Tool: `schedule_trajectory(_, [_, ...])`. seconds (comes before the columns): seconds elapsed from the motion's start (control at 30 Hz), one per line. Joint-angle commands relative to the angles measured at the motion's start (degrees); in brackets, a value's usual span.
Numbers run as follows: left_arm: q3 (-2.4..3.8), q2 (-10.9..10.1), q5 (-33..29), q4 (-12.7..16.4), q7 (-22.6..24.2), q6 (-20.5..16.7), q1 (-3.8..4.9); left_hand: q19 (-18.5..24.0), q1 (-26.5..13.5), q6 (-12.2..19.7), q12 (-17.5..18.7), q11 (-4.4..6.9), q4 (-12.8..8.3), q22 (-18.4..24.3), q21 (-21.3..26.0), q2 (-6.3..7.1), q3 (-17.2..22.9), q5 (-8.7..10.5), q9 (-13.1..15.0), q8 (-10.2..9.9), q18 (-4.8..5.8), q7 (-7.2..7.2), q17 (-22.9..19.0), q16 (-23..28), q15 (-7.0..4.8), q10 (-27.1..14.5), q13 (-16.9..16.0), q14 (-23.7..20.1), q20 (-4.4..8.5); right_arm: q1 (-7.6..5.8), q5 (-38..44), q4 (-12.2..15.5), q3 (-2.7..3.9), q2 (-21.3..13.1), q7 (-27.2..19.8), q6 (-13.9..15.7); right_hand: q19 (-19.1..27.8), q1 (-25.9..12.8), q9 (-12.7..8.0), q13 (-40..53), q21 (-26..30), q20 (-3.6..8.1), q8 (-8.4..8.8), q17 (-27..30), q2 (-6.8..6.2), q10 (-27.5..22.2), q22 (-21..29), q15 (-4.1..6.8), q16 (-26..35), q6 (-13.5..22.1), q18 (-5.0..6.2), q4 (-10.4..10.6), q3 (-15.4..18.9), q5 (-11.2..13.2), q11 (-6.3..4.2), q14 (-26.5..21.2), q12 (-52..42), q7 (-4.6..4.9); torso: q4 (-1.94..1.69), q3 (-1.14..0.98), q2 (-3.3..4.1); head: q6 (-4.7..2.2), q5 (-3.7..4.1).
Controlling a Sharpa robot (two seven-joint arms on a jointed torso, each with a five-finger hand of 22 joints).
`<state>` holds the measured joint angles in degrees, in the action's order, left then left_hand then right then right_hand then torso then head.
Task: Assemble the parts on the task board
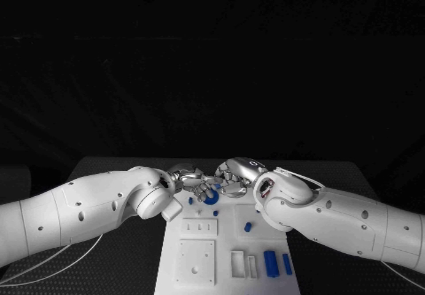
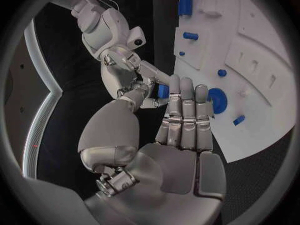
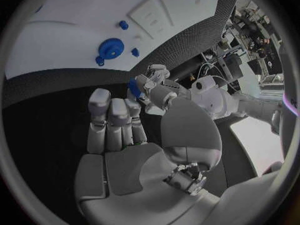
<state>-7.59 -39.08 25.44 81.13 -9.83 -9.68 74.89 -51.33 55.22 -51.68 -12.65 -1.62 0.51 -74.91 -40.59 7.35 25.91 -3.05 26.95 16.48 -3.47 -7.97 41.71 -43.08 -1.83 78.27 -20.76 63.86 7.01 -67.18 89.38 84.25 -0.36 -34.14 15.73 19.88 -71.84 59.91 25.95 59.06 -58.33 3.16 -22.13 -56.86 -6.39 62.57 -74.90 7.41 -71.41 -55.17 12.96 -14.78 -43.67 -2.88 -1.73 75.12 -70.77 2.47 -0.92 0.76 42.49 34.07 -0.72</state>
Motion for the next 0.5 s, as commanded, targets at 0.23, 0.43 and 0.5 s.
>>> schedule_trajectory(0.23, [0.15, 0.35, -1.72, 0.35, 1.6, 0.43, 0.11, 0.56, 1.2, -0.31, 0.35, -0.01, -1.92, -0.72, -0.36, -2.93, -0.35, 0.14, -0.17, -0.21, -0.39, 0.16, -0.29, -0.14, -0.04, -0.36, -0.51, -0.27, 0.4, 0.07, -0.07, 0.16, -0.2, 0.69, -0.63, -1.3, -0.29, 0.29, 0.69, 0.06, -0.04, 0.08, -0.06, 0.0, -0.27, 0.51, -0.64, 0.34, 0.18, -5.48, 2.04, -0.01, -0.46, -0.06, -0.02, 0.05, 0.04, 2.09, -0.01, 0.0, 0.01, 0.01, 0.06])
schedule_trajectory(0.43, [0.16, 0.48, -1.72, 0.26, 1.56, 0.31, 0.11, 0.64, 1.74, -0.53, 0.47, 0.02, -2.93, -0.66, -0.4, -4.05, -0.45, 0.08, -0.3, -0.23, -0.33, 0.2, -0.45, -0.19, -0.04, -0.32, -0.76, -0.24, 0.4, 0.08, -0.22, 0.36, -0.24, 0.87, -0.61, -1.3, -0.29, 0.28, 0.68, 0.06, -0.03, 0.08, -0.05, 0.01, -0.27, 0.51, -0.64, 0.34, 0.19, -5.48, 2.04, 0.0, -0.49, -0.06, -0.02, 0.05, 0.05, 2.09, 0.03, -0.03, 0.01, -0.08, 0.04])
schedule_trajectory(0.5, [0.16, 0.6, -1.72, 0.18, 1.48, 0.29, 0.11, 0.64, 1.74, -0.53, 0.47, 0.02, -2.93, -0.66, -0.4, -4.05, -0.45, 0.08, -0.3, -0.23, -0.33, 0.2, -0.45, -0.19, -0.04, -0.32, -0.76, -0.24, 0.4, 0.08, -0.22, 0.35, -0.25, 0.86, -0.62, -1.25, -0.29, 0.28, 0.68, 0.06, -0.03, 0.08, -0.04, 0.01, -0.27, 0.51, -0.63, 0.34, 0.19, -5.48, 2.04, 0.0, -0.49, -0.06, -0.02, 0.05, 0.05, 2.09, 0.0, -0.04, -0.02, -0.11, 0.07])
